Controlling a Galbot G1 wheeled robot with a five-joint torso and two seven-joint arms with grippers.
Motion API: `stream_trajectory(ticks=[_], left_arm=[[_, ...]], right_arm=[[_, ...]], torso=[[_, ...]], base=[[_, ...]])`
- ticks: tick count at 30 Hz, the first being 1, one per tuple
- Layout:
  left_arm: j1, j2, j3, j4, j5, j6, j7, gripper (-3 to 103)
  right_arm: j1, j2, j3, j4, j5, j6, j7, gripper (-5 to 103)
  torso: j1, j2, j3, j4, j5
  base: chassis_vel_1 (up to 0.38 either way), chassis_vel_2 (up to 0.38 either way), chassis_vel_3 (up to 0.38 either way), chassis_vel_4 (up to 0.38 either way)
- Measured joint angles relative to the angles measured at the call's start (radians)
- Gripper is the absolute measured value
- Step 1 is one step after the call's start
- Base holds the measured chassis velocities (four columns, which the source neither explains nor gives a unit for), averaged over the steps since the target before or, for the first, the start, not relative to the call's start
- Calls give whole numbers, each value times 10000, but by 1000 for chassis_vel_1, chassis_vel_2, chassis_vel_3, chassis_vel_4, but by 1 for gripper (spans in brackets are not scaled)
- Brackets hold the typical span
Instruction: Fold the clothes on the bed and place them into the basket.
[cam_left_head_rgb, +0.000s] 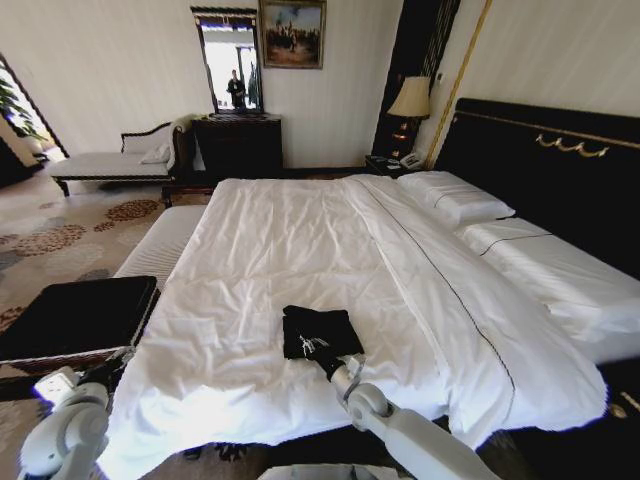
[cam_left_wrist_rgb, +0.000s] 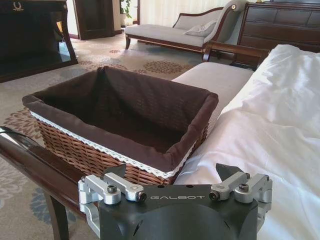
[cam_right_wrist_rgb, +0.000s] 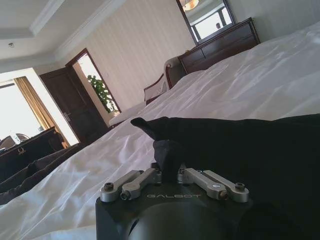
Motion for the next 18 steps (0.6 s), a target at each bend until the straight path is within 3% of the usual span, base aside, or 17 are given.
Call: stream_trajectory(ticks=[1,8,11,12,13,14,16,18], left_arm=[[0,0,0,0,0,0,0,100],[-34,-9,48,96,-4,45,-60,100],[-25,-44,50,110,0,51,-76,100],[9,-65,51,106,1,52,-80,100],[66,-78,7,98,3,53,-87,100],[85,-78,-22,76,4,54,-91,100],[93,-82,-31,58,4,53,-93,100],[117,-133,-37,-19,5,54,-95,100]], right_arm=[[0,0,0,0,0,0,0,4],[-238,-392,-12,604,-900,1144,-631,36],[-230,-393,25,621,-948,1372,-918,41],[-166,-320,124,604,-690,1383,-1002,47],[106,-17,351,449,397,909,-796,63],[318,222,407,298,1000,469,-254,68],[446,362,421,185,1371,251,80,68],[823,880,413,-363,2088,-104,633,79]], torso=[[0,0,0,0,0],[0,1,0,-1,0],[0,0,0,-1,-1],[0,1,0,-1,0],[0,0,0,0,-1],[0,0,0,-1,-2],[0,0,0,-1,-1],[0,0,0,1,0]], base=[[0,0,0,0],[0,0,0,0],[0,0,0,0],[0,0,0,0],[0,0,0,0],[0,0,0,0],[0,0,0,0],[0,0,0,0]])
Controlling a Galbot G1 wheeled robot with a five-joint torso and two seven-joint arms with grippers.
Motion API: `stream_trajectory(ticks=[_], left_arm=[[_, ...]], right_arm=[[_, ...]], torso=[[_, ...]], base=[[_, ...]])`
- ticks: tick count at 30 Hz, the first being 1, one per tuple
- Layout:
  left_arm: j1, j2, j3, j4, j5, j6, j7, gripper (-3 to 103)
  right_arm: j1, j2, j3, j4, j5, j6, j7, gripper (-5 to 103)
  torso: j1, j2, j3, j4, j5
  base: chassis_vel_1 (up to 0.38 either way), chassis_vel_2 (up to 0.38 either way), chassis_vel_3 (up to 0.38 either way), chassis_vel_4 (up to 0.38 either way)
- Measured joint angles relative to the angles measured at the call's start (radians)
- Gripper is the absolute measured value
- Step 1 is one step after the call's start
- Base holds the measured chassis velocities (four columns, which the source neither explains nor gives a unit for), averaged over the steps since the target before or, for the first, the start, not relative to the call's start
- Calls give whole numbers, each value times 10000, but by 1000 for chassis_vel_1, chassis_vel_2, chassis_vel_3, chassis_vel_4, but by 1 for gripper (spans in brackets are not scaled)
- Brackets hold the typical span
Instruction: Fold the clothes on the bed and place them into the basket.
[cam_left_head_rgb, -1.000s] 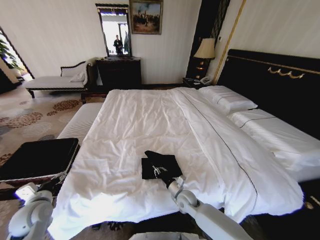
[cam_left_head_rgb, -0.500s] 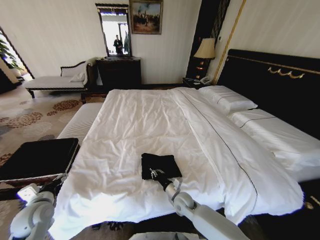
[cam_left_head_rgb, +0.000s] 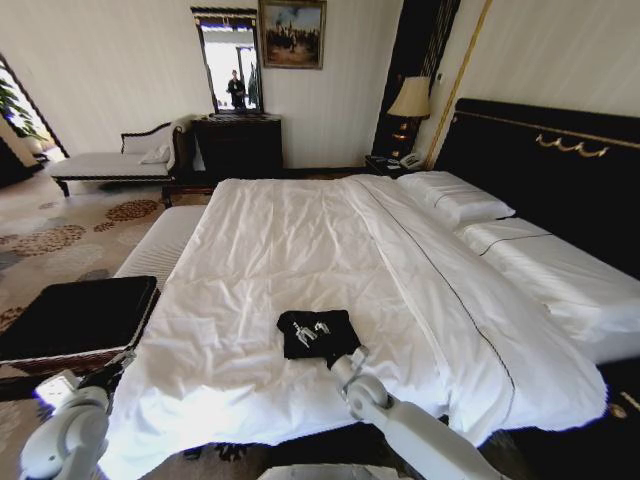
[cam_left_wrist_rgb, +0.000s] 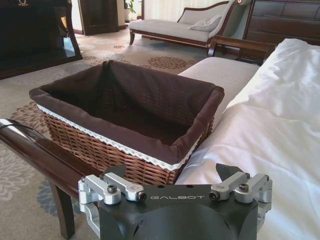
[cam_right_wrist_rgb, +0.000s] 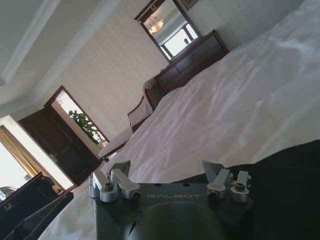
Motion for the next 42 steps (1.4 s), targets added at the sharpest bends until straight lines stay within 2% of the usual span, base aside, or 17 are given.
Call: stream_trajectory(ticks=[1,2,7,14,17,19,22,24,25,27,28,30,31,34,35,39,42], left_arm=[[15,-34,0,-32,6,0,-3,100],[29,-52,4,-50,7,1,-3,100],[87,-155,-5,-75,34,-5,-5,100],[177,-289,-46,-124,72,-55,-13,100],[221,-384,52,-160,169,-179,2,100],[225,-395,83,-160,191,-215,20,100],[181,-432,331,-165,225,-468,188,100],[145,-434,560,-259,46,-804,481,100],[145,-434,560,-259,46,-804,481,100],[86,-395,953,-400,-374,-1327,945,100],[44,-375,1089,-446,-558,-1476,1115,100],[-230,-292,1739,-746,-1958,-1743,1690,100],[-230,-292,1739,-746,-1958,-1743,1690,100],[-764,-419,3010,-846,-3798,-1471,2084,100],[-764,-419,3010,-846,-3798,-1471,2084,100],[-1386,-897,4585,-164,-5045,-776,2228,100],[-1606,-1161,5089,167,-5575,-437,2101,100]], right_arm=[[145,195,-33,-285,89,-56,55,85],[220,282,-59,-442,112,-75,59,85],[563,820,-383,-1177,183,-164,-25,100],[777,1319,-1255,-1742,-357,12,-426,100],[837,1449,-1616,-1748,-766,367,-977,100],[836,1434,-1685,-1659,-832,478,-1190,100],[694,1014,-1733,-921,-1268,1123,-2238,100],[476,460,-1191,-170,-1313,1273,-2555,100],[476,460,-1191,-170,-1313,1273,-2555,100],[240,-140,-290,595,-1116,1185,-2540,100],[159,-292,25,790,-1045,1077,-2400,100],[-195,-803,1304,1341,-760,432,-1164,100],[-195,-803,1304,1341,-760,432,-1164,100],[-989,-1243,2777,1962,-422,-698,1127,100],[-989,-1243,2777,1962,-422,-698,1127,100],[-2213,-1354,3877,2825,752,-1749,2649,100],[-2724,-1200,4230,3095,1147,-1989,2962,100]], torso=[[0,0,0,2,-1],[0,0,0,2,-1],[0,0,0,-1,-1],[0,0,0,-3,-2],[0,0,0,2,0],[1,-1,0,2,-1],[0,0,0,2,0],[0,0,0,-1,3],[0,0,0,-1,3],[0,0,0,-2,1],[0,0,0,-3,0],[0,0,-1,-4,4],[0,0,-1,-4,4],[1,-1,0,-4,7],[1,-1,0,-4,7],[0,0,0,-5,3],[0,0,-1,-5,4]], base=[[0,0,0,0],[0,0,0,0],[0,0,0,0],[0,0,0,0],[0,0,0,0],[0,0,0,0],[0,0,0,0],[0,0,0,0],[0,0,0,0],[0,0,0,0],[0,0,0,0],[0,0,0,0],[0,0,0,0],[0,0,0,0],[0,0,0,0],[0,0,0,0],[0,0,0,0]])
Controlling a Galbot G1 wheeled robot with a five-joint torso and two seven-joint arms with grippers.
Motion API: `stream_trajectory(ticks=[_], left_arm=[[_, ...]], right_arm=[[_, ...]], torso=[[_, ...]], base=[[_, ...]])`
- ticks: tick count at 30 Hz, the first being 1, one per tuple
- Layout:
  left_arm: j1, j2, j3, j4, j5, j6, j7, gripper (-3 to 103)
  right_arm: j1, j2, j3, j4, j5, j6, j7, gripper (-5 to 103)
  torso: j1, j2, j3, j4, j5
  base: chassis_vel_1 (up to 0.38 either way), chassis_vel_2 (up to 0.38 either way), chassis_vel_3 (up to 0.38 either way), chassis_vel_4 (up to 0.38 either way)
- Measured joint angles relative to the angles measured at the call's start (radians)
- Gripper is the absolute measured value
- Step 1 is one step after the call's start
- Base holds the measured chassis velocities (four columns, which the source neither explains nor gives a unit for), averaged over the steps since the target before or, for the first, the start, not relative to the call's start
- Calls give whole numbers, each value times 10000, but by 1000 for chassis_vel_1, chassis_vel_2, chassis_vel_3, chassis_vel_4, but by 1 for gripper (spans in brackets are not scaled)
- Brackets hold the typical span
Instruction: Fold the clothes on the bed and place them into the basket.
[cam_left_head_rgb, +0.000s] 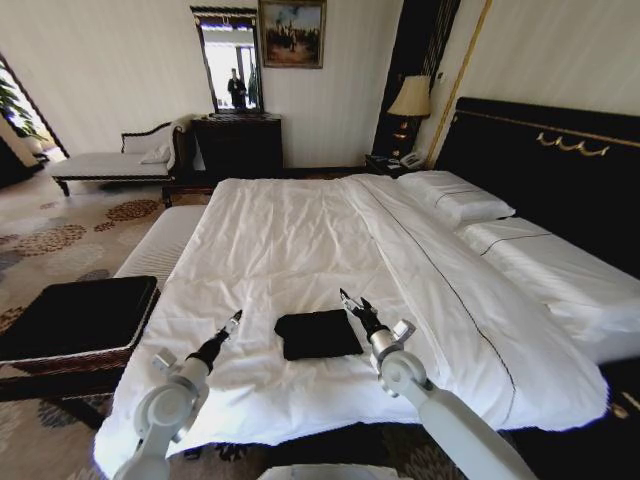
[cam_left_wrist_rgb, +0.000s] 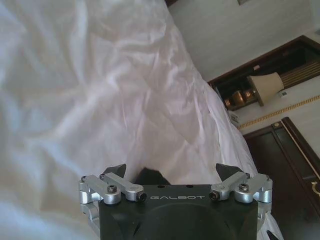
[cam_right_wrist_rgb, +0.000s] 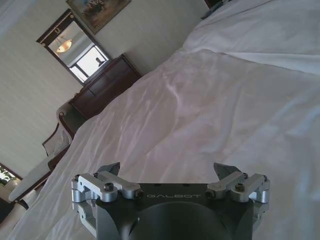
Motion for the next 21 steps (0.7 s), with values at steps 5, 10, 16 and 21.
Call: stream_trajectory(ticks=[5,10,16,21], left_arm=[[-357,-732,818,988,27,317,-91,100],[-573,-1080,1084,1721,663,157,97,100],[-873,-1349,1293,2157,908,75,96,100],[-1090,-1581,1452,2444,1199,56,141,100]], right_arm=[[-715,627,362,28,-62,-83,309,100],[-901,792,371,-73,-361,-54,405,100],[-801,740,297,-236,-479,-8,406,100],[-730,491,143,-441,-740,0,407,100]], torso=[[0,0,0,6,-1],[-1,0,0,5,-3],[-1,0,0,5,-2],[-1,0,0,4,-2]], base=[[0,0,0,0],[0,0,0,0],[0,0,0,0],[0,0,0,0]])
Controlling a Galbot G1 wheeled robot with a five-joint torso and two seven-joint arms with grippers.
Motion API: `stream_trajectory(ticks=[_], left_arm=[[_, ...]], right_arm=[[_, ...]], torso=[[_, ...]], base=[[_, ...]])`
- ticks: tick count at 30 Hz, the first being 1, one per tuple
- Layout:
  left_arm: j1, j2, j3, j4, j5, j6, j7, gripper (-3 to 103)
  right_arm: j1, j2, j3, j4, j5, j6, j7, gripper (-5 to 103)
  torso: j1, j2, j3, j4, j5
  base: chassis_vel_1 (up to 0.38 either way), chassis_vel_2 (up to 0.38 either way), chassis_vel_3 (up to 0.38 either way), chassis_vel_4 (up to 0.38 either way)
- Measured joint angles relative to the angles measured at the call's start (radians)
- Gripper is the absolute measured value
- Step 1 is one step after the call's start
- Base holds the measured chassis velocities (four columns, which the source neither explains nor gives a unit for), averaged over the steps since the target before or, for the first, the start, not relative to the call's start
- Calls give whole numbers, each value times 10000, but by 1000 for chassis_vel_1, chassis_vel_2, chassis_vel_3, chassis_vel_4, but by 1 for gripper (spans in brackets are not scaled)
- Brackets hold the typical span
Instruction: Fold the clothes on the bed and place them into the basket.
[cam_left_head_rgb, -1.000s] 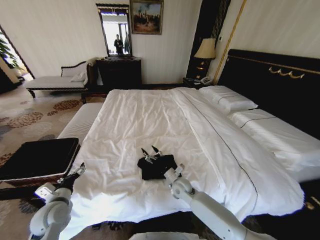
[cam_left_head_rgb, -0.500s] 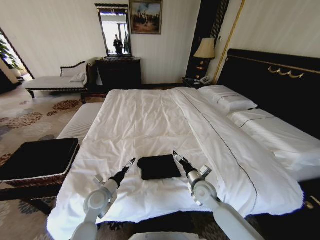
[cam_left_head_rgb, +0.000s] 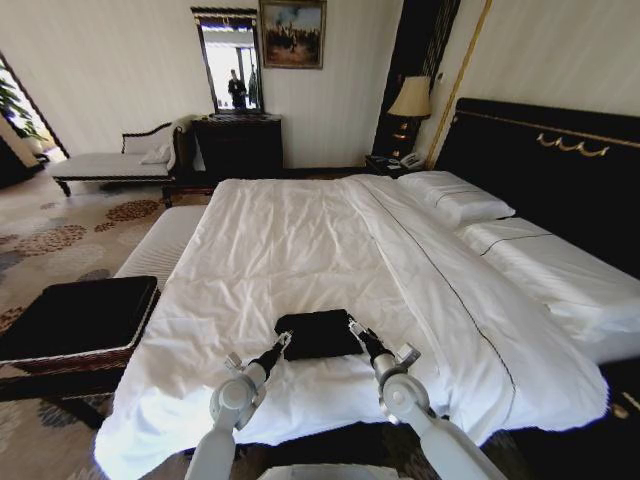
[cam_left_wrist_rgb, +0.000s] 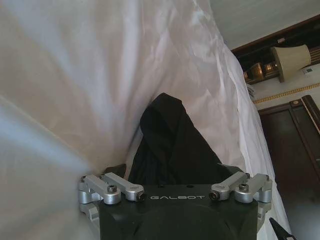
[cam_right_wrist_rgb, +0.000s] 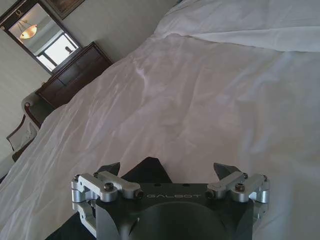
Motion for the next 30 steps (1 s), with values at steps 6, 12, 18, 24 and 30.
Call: stream_trajectory(ticks=[6,12,18,24,30], left_arm=[[-141,-231,166,292,557,-149,284,94],[-103,-508,134,405,944,-253,551,73],[-74,-633,99,429,983,-270,633,51],[-92,-727,127,513,1074,-282,656,30],[-185,-747,166,639,1151,-301,686,11]], right_arm=[[56,-64,-42,-109,116,-69,101,100],[234,8,-203,-301,879,-482,267,100],[501,104,-381,-772,1148,-722,154,100],[597,186,-400,-1003,1260,-686,-101,96],[654,301,-412,-1071,1332,-344,-473,76]], torso=[[0,0,0,-1,-1],[1,0,1,-1,-3],[1,0,0,-1,-3],[1,0,0,-2,-3],[1,0,1,0,-2]], base=[[0,0,0,0],[0,0,0,0],[0,0,0,0],[0,0,0,0],[0,0,0,0]])
